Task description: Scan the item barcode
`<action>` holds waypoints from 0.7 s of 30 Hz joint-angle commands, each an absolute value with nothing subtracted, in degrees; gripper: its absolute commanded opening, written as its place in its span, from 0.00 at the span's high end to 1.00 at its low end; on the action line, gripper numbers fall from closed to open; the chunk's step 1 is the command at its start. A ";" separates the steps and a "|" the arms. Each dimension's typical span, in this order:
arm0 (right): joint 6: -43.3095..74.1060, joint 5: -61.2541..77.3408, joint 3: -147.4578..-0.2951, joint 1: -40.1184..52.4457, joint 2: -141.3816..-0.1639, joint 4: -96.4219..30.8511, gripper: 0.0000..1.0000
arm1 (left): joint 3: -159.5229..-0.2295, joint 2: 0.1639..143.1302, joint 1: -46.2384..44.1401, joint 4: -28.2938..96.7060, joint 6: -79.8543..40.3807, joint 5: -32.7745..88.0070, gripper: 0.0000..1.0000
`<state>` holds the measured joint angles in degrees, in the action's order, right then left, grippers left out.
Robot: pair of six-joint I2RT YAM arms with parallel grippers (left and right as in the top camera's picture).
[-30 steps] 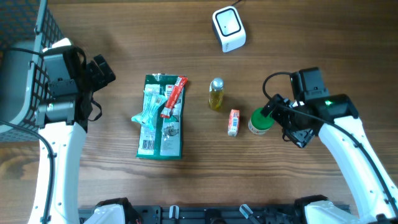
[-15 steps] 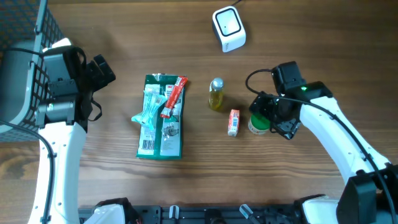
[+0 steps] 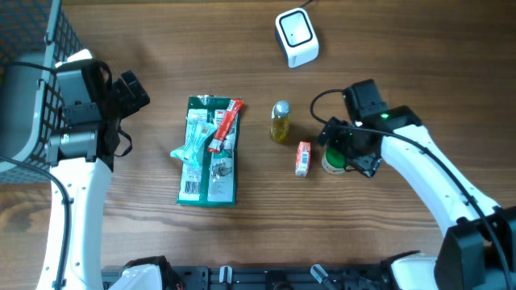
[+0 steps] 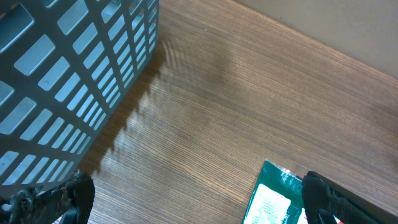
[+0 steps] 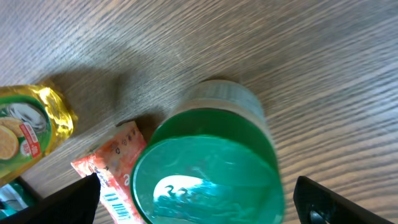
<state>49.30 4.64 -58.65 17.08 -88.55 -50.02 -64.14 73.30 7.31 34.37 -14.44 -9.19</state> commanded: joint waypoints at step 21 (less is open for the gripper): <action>40.45 -0.38 -58.83 18.15 -89.89 -51.03 0.52 | -64.58 73.52 7.68 34.17 -13.74 -9.72 0.00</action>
